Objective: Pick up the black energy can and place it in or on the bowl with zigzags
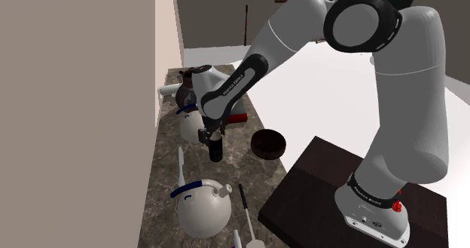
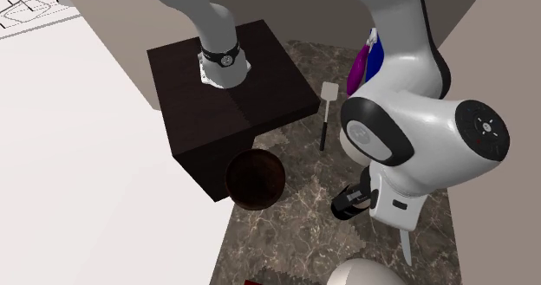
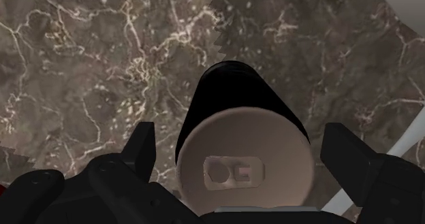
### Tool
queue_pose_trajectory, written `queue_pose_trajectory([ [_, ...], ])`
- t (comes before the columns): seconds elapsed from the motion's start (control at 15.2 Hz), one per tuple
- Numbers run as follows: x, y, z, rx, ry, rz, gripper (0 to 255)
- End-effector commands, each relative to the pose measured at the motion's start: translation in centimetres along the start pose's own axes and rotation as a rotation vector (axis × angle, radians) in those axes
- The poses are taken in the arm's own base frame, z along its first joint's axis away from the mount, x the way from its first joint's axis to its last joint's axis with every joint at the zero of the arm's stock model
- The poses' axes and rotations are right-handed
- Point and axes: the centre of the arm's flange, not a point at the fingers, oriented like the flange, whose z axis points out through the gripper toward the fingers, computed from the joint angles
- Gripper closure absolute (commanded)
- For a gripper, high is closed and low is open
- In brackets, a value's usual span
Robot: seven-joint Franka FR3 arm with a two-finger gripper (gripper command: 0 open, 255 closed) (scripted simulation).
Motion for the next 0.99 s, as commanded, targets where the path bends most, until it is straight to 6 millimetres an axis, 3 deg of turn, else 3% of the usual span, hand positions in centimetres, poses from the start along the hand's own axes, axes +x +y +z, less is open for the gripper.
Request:
queue_pose_trajectory([
  [0.0, 0.02, -0.01, 0.09, 0.0, 0.0, 0.0, 0],
  [0.33, 0.01, -0.01, 0.09, 0.0, 0.0, 0.0, 0],
  [0.4, 0.01, -0.01, 0.09, 0.0, 0.0, 0.0, 255],
  [0.92, 0.04, -0.01, 0.09, 0.0, 0.0, 0.0, 255],
])
